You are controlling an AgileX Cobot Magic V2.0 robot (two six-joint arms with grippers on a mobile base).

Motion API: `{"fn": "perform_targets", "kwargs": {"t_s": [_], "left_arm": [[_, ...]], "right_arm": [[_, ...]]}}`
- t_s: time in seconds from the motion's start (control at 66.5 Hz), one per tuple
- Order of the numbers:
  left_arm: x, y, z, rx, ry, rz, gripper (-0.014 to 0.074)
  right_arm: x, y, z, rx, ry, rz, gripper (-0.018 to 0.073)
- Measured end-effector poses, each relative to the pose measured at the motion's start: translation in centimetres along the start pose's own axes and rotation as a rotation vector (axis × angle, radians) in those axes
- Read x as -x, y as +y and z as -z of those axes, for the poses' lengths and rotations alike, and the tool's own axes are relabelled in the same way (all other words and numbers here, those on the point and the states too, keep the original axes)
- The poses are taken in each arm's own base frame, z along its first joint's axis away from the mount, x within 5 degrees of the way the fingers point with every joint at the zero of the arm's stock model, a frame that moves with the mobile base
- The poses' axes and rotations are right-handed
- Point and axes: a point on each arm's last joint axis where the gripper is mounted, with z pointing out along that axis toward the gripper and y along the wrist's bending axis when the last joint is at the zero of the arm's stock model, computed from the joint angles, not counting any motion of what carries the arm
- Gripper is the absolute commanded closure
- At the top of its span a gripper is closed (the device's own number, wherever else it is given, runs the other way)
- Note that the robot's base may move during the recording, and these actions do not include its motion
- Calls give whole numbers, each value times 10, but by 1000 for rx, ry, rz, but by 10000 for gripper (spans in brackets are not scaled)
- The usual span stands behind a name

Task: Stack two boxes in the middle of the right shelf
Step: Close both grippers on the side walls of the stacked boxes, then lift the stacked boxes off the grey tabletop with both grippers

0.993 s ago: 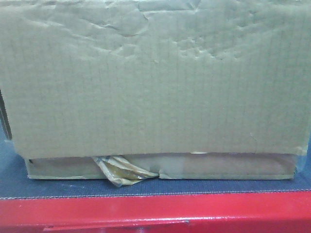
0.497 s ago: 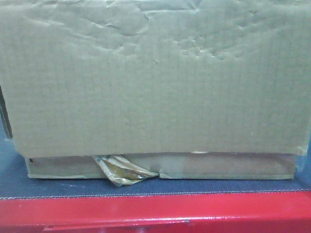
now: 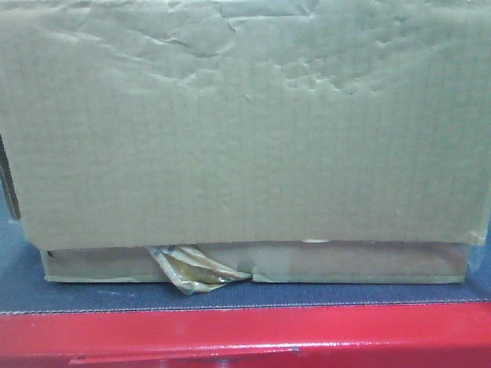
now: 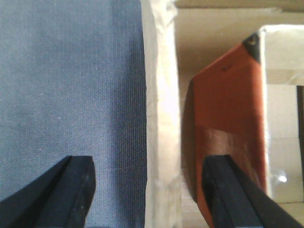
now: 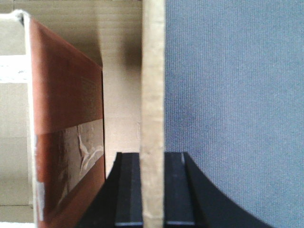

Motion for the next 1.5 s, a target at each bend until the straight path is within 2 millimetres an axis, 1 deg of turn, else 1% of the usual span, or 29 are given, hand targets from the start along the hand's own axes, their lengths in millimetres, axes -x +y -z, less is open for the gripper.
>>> {"fn": "perform_targets", "kwargs": {"t_s": [0.211, 0.256, 0.286, 0.391, 0.421, 0.436, 0.466, 0.497, 0.527, 0.707, 0.813, 0.888, 0.978, 1.083, 1.098, 1.129, 1.249, 1.384, 1.505], "left_arm": [[1, -3, -14, 12, 30, -6, 217], [1, -4, -16, 14, 34, -7, 232], [1, -4, -18, 15, 37, -7, 257], [1, -4, -20, 17, 41, -8, 416], [1, -4, -20, 18, 43, -8, 491], [1, -4, -20, 18, 43, -8, 506], [1, -4, -20, 18, 43, -8, 570], [1, -4, -20, 18, 43, -8, 651], [1, -5, -20, 15, 44, -7, 700], [2, -5, -20, 14, 42, 1, 707], [3, -5, -17, 18, 31, 24, 707], [2, -5, -6, 39, -11, 26, 707], [-1, -5, 17, 69, -90, 24, 707], [-9, -1, 54, 73, -190, 27, 707], [-9, -1, 57, 73, -196, 28, 707], [-12, 3, 69, 67, -227, 38, 707], [-20, 12, 102, 49, -312, 60, 707], [-26, 24, 128, 37, -388, 86, 707], [-25, 29, 144, 29, -449, 102, 707]], "right_arm": [[0, 0, 0, 0, 0, -1, 724], [0, 0, 0, 0, 0, -1, 724], [0, 0, 0, 0, 0, -1, 724], [0, 0, 0, 0, 0, -1, 724], [0, 0, 0, 0, 0, -1, 724], [0, 0, 0, 0, 0, -1, 724], [0, 0, 0, 0, 0, -1, 724], [0, 0, 0, 0, 0, -1, 724], [0, 0, 0, 0, 0, -1, 724], [0, 0, 0, -10, -5, -15, 724], [-2, 5, 0, -33, -16, -7, 724], [-5, 9, 7, -36, -35, 1, 724], [-9, 13, 19, -26, -70, 0, 724], [-14, 16, 41, 4, -150, 8, 724], [-15, 16, 45, 7, -163, 10, 724], [-16, 17, 52, 12, -192, 12, 724], [-25, 18, 80, 22, -300, 20, 724], [-32, 18, 112, 67, -407, 22, 724], [-28, 17, 132, 87, -488, 20, 724]]}}
